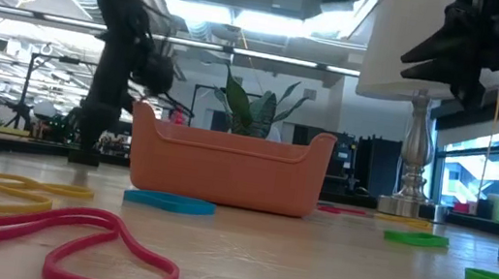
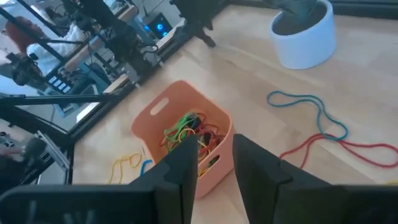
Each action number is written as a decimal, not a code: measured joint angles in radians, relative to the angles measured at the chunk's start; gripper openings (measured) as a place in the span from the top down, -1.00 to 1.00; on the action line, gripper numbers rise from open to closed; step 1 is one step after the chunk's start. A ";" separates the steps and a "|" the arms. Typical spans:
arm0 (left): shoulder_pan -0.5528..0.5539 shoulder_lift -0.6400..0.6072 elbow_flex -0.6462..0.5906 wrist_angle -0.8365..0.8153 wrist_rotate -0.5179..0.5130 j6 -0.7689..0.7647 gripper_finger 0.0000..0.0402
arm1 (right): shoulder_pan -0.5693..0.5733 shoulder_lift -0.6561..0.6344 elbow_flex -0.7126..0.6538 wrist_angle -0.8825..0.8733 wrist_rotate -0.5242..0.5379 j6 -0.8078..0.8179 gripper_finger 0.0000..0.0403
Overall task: Pick and place rubber bands into bin
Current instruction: Put the black rubber band into the orange bin
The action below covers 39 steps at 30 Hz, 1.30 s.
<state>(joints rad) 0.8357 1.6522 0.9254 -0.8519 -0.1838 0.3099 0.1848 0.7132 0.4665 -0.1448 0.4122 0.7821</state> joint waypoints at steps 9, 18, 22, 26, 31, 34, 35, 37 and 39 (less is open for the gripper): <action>0.002 0.133 0.015 -0.009 0.066 0.070 0.50 | 0.000 0.008 0.000 0.010 0.012 0.029 0.48; -0.074 -0.004 0.128 -0.184 0.107 -0.046 0.98 | 0.000 0.064 0.000 0.018 0.014 0.023 0.48; -0.155 -0.099 0.215 -0.268 0.142 -0.142 0.98 | 0.000 0.094 0.000 0.018 0.014 -0.004 0.48; -0.278 -0.172 0.304 -0.291 0.135 -0.229 0.98 | 0.000 0.115 0.000 0.017 0.014 -0.032 0.48; -0.489 -0.172 0.443 -0.285 0.111 -0.360 0.98 | 0.000 0.125 0.000 0.010 0.014 -0.034 0.48; -0.613 -0.123 0.524 -0.281 0.049 -0.432 0.98 | 0.001 0.125 0.001 0.008 0.014 -0.035 0.48; -0.650 -0.101 0.548 -0.279 0.031 -0.456 0.98 | 0.001 0.125 0.001 0.008 0.014 -0.037 0.48; -0.716 -0.048 0.598 -0.281 0.016 -0.498 0.98 | 0.001 0.125 0.001 0.007 0.014 -0.053 0.48; -0.772 0.005 0.642 -0.277 0.013 -0.509 0.98 | 0.001 0.125 0.001 0.004 0.014 -0.059 0.48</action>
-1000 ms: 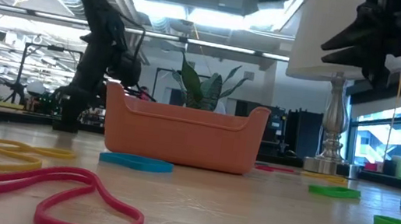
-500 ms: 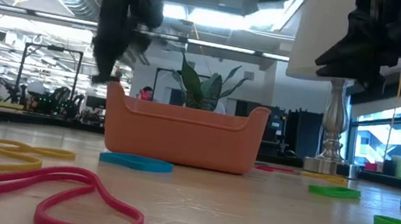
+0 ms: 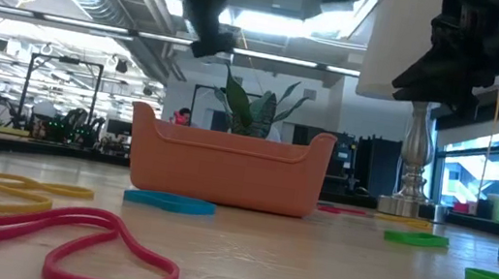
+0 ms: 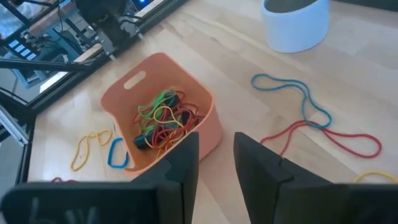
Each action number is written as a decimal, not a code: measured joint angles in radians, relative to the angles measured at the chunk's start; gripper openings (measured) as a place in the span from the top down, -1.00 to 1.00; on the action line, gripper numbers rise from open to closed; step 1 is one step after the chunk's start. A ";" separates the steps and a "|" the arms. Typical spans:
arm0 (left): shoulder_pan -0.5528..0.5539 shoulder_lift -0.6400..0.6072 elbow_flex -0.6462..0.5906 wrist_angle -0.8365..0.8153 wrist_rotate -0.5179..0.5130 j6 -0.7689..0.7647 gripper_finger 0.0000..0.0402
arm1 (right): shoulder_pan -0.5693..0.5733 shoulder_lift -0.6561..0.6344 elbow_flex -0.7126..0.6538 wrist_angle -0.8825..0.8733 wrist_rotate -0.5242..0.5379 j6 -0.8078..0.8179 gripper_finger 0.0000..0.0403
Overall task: Pick and place rubber bands into bin
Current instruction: Put the black rubber band into the orange bin, then put the blue rubber band into the orange bin
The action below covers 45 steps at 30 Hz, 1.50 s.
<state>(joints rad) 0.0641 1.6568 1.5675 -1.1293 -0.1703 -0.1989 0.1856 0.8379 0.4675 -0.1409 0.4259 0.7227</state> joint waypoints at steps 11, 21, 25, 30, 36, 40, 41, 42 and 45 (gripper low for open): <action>-0.138 0.259 0.082 0.021 -0.020 -0.182 0.98 | 0.001 0.000 0.000 -0.002 -0.014 0.002 0.48; -0.143 0.389 0.082 0.026 0.029 -0.326 0.87 | 0.002 0.000 0.000 -0.021 -0.089 -0.023 0.48; -0.149 0.399 0.082 0.027 0.032 -0.341 0.65 | 0.002 0.000 0.000 -0.022 -0.090 -0.027 0.48; -0.148 0.383 0.088 0.022 0.033 -0.375 0.42 | 0.002 0.000 0.000 -0.047 -0.091 -0.028 0.48; -0.147 0.329 0.156 -0.006 0.033 -0.407 0.36 | 0.002 0.000 0.000 -0.066 -0.091 -0.025 0.48; -0.149 0.280 0.190 -0.003 0.031 -0.357 0.39 | 0.002 0.000 0.000 -0.059 -0.091 -0.024 0.48; -0.150 0.266 0.192 -0.003 0.031 -0.342 0.40 | 0.002 0.000 0.000 -0.056 -0.090 -0.024 0.48; -0.153 0.253 0.192 -0.004 0.031 -0.327 0.41 | 0.002 0.000 0.000 -0.052 -0.090 -0.022 0.48; -0.162 0.225 0.192 -0.013 0.026 -0.291 0.43 | 0.002 0.000 0.000 -0.042 -0.091 0.009 0.48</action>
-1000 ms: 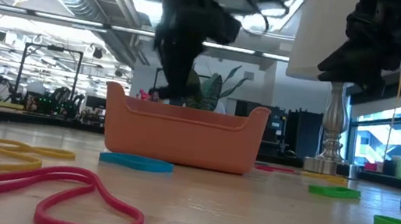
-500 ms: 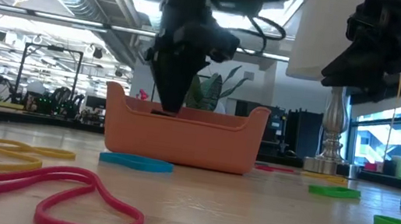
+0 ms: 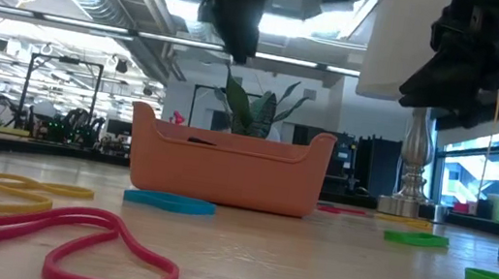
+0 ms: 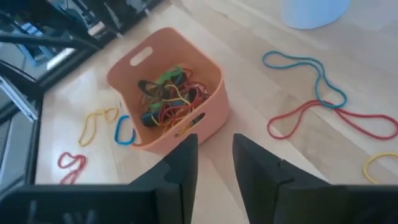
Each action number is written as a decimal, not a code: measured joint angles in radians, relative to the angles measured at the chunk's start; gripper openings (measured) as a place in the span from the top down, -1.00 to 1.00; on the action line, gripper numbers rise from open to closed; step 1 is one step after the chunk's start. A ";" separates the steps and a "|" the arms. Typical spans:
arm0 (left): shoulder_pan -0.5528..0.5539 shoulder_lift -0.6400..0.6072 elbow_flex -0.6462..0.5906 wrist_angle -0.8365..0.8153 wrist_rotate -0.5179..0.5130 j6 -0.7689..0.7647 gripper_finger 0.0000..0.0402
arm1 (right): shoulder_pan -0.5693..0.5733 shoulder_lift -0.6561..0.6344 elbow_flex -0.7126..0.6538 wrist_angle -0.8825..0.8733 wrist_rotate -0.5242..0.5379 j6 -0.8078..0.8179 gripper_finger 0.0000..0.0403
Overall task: Pick and place rubber bands into bin
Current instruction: Put the blue rubber band into the orange bin
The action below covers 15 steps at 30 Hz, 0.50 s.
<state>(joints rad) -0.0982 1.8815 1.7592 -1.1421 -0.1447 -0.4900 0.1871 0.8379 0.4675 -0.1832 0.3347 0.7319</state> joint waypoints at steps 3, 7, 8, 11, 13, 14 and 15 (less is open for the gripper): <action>-0.014 -0.014 0.000 -0.033 -0.017 0.047 0.50 | 0.013 0.000 0.000 0.028 -0.020 0.019 0.52; -0.038 -0.052 -0.053 -0.026 -0.024 0.114 0.74 | 0.060 0.000 0.000 0.084 -0.007 0.013 0.75; -0.046 -0.065 -0.078 -0.023 -0.028 0.118 0.82 | 0.071 0.000 0.000 0.090 0.007 0.015 0.84; -0.072 -0.121 -0.182 0.005 -0.054 0.119 0.96 | 0.104 0.000 0.002 0.109 0.062 0.033 0.96; -0.090 -0.179 -0.271 0.050 -0.069 0.102 0.98 | 0.125 0.005 0.014 0.090 0.104 0.061 0.96; -0.099 -0.215 -0.319 0.081 -0.074 0.090 0.99 | 0.134 0.010 0.024 0.075 0.120 0.073 0.97; -0.108 -0.253 -0.374 0.107 -0.081 0.076 0.99 | 0.144 0.016 0.036 0.055 0.130 0.077 0.98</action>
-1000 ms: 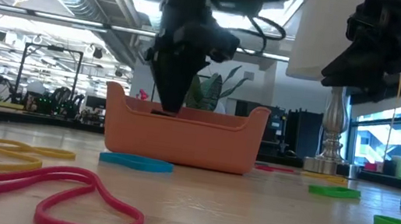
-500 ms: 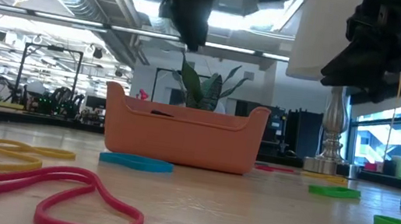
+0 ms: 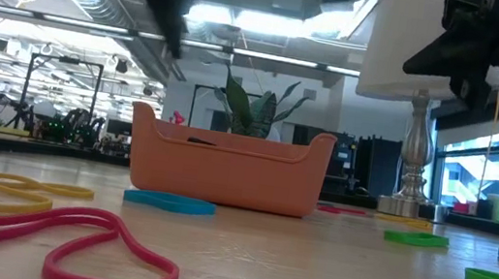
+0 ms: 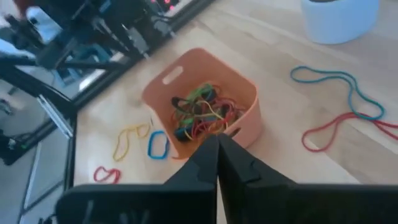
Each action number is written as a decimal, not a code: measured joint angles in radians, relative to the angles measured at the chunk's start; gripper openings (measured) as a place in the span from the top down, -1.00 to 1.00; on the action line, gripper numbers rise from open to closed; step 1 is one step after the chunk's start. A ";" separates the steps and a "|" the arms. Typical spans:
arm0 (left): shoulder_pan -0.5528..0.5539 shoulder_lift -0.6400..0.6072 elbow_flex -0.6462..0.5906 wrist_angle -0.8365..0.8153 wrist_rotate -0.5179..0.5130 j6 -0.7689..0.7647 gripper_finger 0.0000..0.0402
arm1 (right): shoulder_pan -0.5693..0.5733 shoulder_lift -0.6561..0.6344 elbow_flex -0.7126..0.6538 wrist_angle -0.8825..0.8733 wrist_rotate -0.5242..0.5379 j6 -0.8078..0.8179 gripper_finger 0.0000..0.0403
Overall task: Pick and place rubber bands into bin
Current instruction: Put the blue rubber band into the orange bin
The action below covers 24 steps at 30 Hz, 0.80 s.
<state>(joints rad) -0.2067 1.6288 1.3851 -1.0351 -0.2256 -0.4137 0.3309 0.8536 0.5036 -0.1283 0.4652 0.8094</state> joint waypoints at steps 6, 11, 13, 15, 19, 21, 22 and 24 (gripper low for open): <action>-0.038 -0.262 -0.315 0.173 -0.009 -0.109 0.99 | 0.044 0.094 0.160 -0.321 0.024 0.149 0.99; -0.062 -0.457 -0.515 0.271 0.008 -0.125 0.99 | 0.068 0.222 0.344 -0.789 -0.039 0.432 0.99; -0.068 -0.522 -0.580 0.300 0.014 -0.125 0.99 | 0.068 0.273 0.393 -0.927 -0.100 0.538 0.99; -0.069 -0.581 -0.638 0.328 0.010 -0.124 0.99 | 0.068 0.313 0.415 -1.003 -0.150 0.629 0.98; -0.069 -0.676 -0.738 0.392 0.013 -0.132 0.99 | 0.068 0.378 0.400 -1.023 -0.240 0.752 0.94; -0.069 -0.712 -0.776 0.419 0.016 -0.134 0.99 | 0.068 0.409 0.382 -1.027 -0.289 0.798 0.91; -0.069 -0.727 -0.792 0.428 0.017 -0.139 0.99 | 0.068 0.422 0.369 -1.025 -0.315 0.821 0.89; -0.069 -0.742 -0.813 0.439 0.018 -0.148 0.99 | 0.068 0.441 0.340 -1.022 -0.360 0.874 0.83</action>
<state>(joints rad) -0.2752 0.8865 0.5720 -0.5964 -0.2077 -0.5614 0.3985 1.2946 0.8433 -1.1502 0.1048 1.6829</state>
